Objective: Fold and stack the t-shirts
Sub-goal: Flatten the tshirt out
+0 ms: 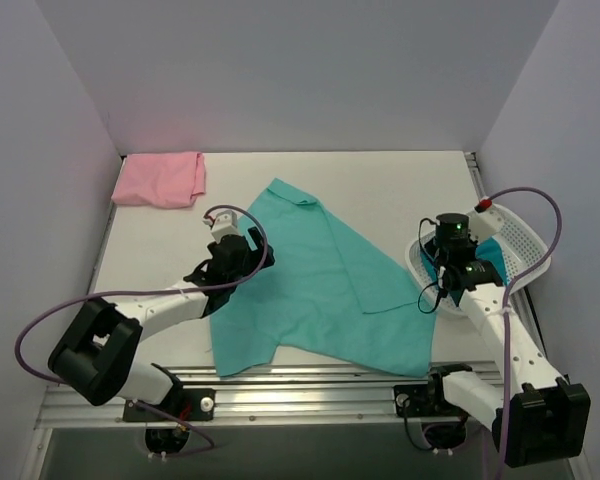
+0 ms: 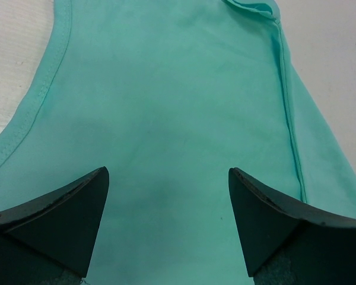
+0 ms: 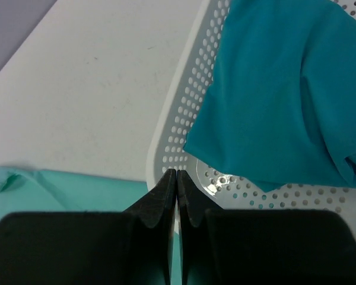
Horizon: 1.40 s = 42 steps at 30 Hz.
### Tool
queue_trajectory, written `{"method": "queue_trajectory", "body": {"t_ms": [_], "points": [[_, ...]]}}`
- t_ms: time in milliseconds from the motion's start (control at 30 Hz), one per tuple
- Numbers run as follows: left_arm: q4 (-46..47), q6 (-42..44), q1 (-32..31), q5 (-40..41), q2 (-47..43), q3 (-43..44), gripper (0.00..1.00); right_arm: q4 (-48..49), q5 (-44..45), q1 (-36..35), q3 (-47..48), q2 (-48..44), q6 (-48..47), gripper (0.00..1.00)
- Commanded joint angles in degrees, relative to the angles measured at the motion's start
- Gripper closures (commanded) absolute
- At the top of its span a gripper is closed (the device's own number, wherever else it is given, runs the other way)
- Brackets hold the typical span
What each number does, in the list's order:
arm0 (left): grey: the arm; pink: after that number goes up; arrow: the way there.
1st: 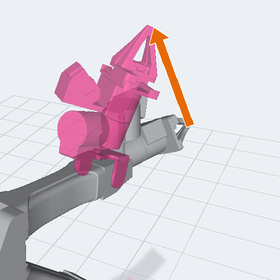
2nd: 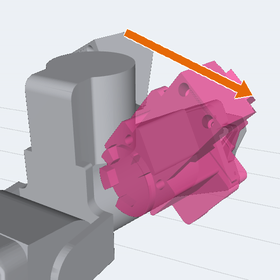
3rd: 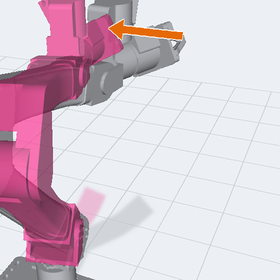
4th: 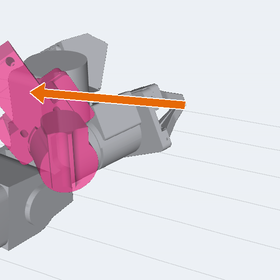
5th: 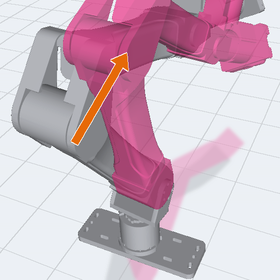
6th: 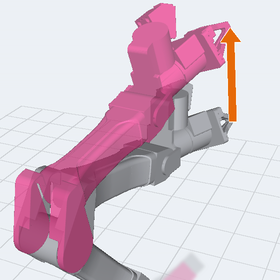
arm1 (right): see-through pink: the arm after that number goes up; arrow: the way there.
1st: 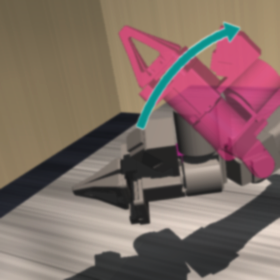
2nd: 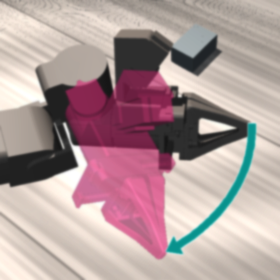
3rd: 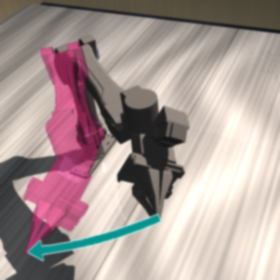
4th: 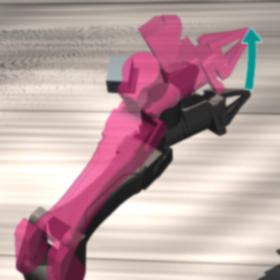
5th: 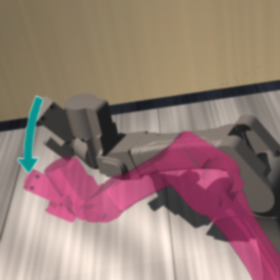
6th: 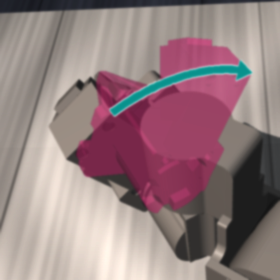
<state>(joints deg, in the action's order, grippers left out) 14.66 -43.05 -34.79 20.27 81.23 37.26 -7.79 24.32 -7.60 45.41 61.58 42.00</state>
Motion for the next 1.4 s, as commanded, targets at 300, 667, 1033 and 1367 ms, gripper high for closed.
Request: {"method": "queue_trajectory", "body": {"t_ms": [300,667,1033,1367], "points": [[1.95,4.64,1.91,1.88,13.85,19.15,0.1,-0.47,2.05,-16.66,4.78,4.51,0.72,0.34],[-7.0,5.26,6.74,-6.56,43.29,55.18,0.14,-0.47,3.36,-17.54,4.34,-0.84,-1.92,0.32],[-13.07,0.6,9.82,-11.66,60.53,75.57,0.28,0.06,5.48,-17.81,5.31,-0.85,-3.85,0.32],[-28.16,-2.3,16.49,-7.89,67.65,87.98,0.46,-1.52,7.85,-17.54,6.54,0.29,-4.47,0.32]]}}
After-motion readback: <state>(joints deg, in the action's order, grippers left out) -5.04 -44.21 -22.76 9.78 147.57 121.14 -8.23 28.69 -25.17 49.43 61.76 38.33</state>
